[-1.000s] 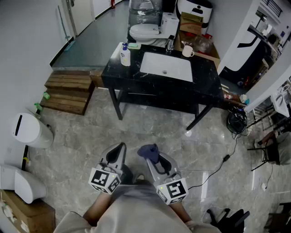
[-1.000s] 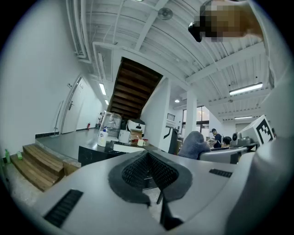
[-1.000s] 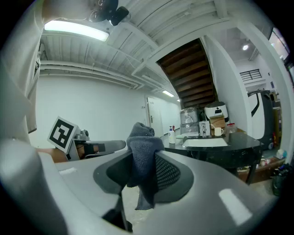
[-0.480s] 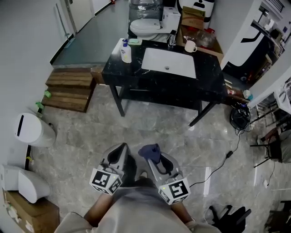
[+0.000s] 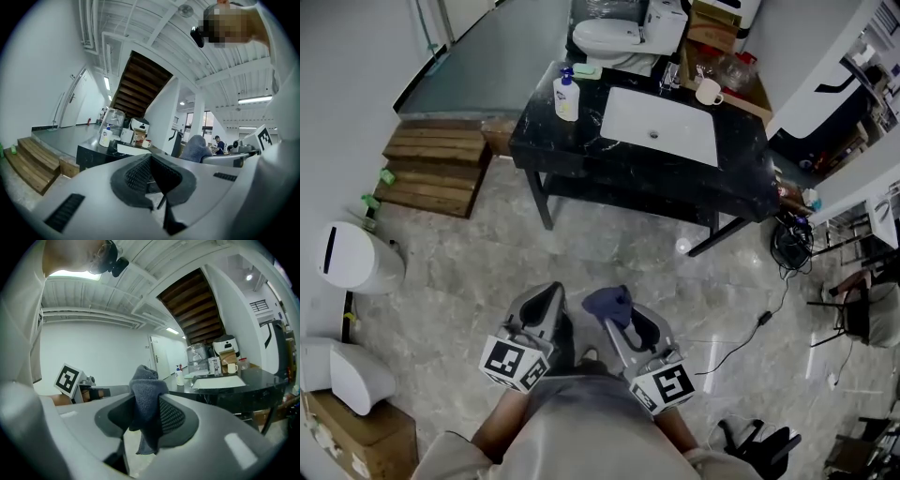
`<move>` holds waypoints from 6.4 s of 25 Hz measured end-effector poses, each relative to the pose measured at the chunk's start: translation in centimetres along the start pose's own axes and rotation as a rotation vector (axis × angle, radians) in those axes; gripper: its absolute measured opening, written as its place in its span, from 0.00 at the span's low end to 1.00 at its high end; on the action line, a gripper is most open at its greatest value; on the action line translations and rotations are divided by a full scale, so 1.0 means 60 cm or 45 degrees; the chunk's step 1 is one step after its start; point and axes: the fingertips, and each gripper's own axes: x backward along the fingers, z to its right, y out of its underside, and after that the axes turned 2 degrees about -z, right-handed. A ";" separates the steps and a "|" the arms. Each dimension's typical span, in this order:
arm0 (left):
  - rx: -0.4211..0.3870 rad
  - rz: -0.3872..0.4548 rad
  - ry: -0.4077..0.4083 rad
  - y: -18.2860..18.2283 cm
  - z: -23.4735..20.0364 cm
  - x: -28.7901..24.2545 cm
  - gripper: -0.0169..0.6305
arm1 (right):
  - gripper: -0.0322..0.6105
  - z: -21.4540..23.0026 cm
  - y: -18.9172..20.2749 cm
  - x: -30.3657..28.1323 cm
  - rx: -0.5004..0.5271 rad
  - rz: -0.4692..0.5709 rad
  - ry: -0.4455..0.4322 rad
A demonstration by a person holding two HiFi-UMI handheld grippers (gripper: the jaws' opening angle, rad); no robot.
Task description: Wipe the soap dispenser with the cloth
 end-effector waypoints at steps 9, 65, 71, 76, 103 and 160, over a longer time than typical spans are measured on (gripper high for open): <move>0.025 0.041 -0.004 -0.071 -0.136 -0.081 0.03 | 0.26 0.034 -0.063 -0.170 0.067 -0.035 -0.037; -0.008 -0.087 -0.053 -0.192 -0.320 -0.639 0.03 | 0.26 0.530 -0.217 -0.505 -0.006 0.103 -0.028; -0.086 -0.047 -0.166 -0.239 -0.335 -0.662 0.03 | 0.26 0.558 -0.239 -0.516 -0.011 0.149 -0.101; -0.125 -0.031 -0.264 -0.262 -0.370 -0.662 0.03 | 0.26 0.573 -0.251 -0.530 -0.033 0.170 -0.120; -0.223 -0.221 -0.210 -0.227 -0.567 -0.745 0.29 | 0.26 0.607 -0.268 -0.694 0.013 0.059 0.064; -0.364 -0.273 0.663 -0.238 -0.541 -0.763 0.22 | 0.25 0.568 -0.173 -0.909 -0.060 -0.052 -0.102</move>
